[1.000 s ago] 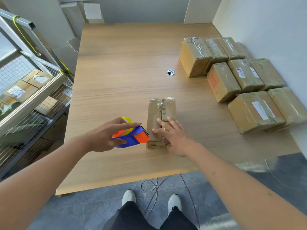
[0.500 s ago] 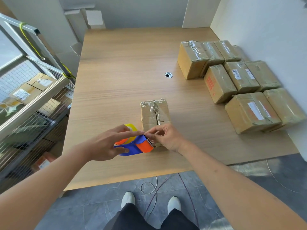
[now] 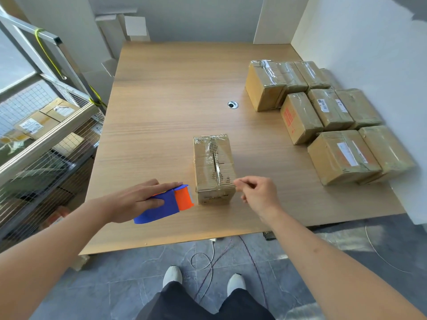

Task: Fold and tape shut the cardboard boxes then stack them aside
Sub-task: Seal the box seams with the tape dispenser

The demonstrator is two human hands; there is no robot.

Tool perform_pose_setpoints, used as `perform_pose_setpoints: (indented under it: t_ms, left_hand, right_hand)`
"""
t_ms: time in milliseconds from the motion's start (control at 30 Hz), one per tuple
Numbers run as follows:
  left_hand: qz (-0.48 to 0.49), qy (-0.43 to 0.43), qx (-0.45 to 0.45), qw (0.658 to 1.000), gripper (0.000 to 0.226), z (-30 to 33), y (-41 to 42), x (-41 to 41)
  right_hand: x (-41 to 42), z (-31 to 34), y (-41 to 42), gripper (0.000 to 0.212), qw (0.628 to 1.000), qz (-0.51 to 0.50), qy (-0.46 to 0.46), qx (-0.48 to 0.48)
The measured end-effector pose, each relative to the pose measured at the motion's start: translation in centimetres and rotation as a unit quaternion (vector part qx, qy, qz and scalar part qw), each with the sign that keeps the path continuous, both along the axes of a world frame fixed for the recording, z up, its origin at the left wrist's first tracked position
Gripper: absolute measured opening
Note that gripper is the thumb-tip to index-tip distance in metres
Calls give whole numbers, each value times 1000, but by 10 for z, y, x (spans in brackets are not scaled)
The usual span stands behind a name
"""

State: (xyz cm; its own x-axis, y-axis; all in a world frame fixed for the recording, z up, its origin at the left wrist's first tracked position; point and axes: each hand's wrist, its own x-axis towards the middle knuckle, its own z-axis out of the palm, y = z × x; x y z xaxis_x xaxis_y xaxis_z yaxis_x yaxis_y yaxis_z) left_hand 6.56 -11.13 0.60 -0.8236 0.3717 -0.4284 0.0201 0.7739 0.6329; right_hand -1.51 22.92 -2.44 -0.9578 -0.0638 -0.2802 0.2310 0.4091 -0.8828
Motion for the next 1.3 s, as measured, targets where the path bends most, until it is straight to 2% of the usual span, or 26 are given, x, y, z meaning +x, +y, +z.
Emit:
perform_pose_setpoints:
  t_ms: [233,333,500,600,700,767,833,933,1000,1133,1300]
  left_hand:
    - [17,-10,-5,1000,53,-2,10,-16]
    - [21,-16,-34,999,54,-9,10,-26]
    - [18,-26,-67,997,55,-19,13,-37]
    - [14,-26,-63,998,54,-24,18,-42]
    - [15,-32,-58,998,54,-27,21,-43]
    - [20,-36,-49,998,54,-29,21,-42]
    - [27,-40,-39,998,54,-29,21,-41]
    - [31,-45,-23,998,54,-34,20,-37]
    - [38,-54,-1,998,54,-38,12,-32]
    - [68,-81,60,993,52,-42,-10,-21]
    - [49,-69,6,996,53,-48,-13,-25]
  right_hand:
    - [-5,-22,13,10,994,-81,22,67]
    - [-10,-32,9,9,993,-88,10,82]
    - [-19,-51,4,23,994,-66,-22,89]
    - [-19,-50,-3,21,989,-16,-22,145]
    - [-21,-37,-15,51,966,42,-23,253]
    - [-20,-29,-28,58,950,51,81,296]
    - [-17,-29,-47,60,924,144,183,305]
    - [-14,-49,-63,72,873,277,196,350]
    - [-16,-63,-64,76,850,284,201,394]
    - [-19,-70,-64,79,843,280,222,402]
    - [-18,-66,-67,79,845,280,206,407]
